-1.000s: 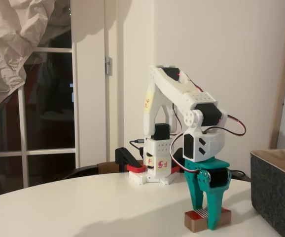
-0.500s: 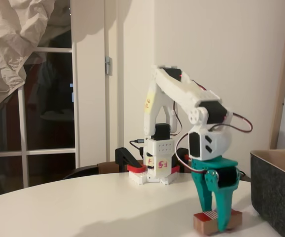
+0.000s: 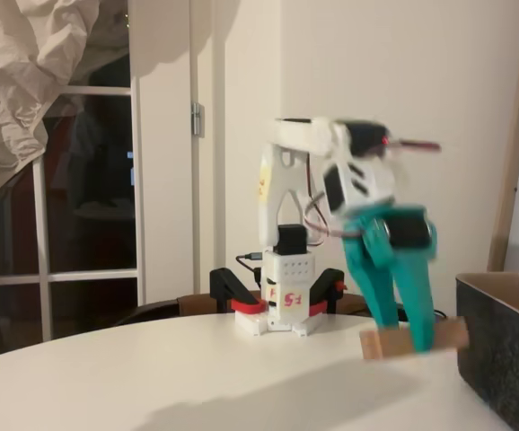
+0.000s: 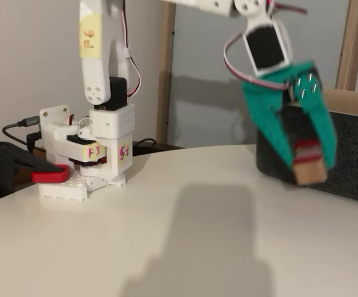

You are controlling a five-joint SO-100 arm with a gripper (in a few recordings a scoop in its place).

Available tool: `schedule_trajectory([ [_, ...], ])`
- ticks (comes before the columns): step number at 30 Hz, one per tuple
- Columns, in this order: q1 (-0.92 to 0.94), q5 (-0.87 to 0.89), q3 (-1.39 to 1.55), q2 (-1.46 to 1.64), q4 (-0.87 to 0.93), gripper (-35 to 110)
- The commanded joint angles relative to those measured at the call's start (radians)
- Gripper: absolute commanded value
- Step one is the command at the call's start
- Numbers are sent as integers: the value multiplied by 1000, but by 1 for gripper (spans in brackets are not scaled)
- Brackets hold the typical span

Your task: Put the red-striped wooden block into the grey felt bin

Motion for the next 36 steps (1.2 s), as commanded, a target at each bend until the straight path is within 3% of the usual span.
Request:
schedule_trajectory([
  [1,20,15,-83,143,3,0],
  [9,-20,-20,-206,298,0,0],
  [18,-347,-127,-242,333,2,0],
  [26,-546,-241,-235,216,57,0],
  [36,-566,-328,-233,-37,78,0],
])
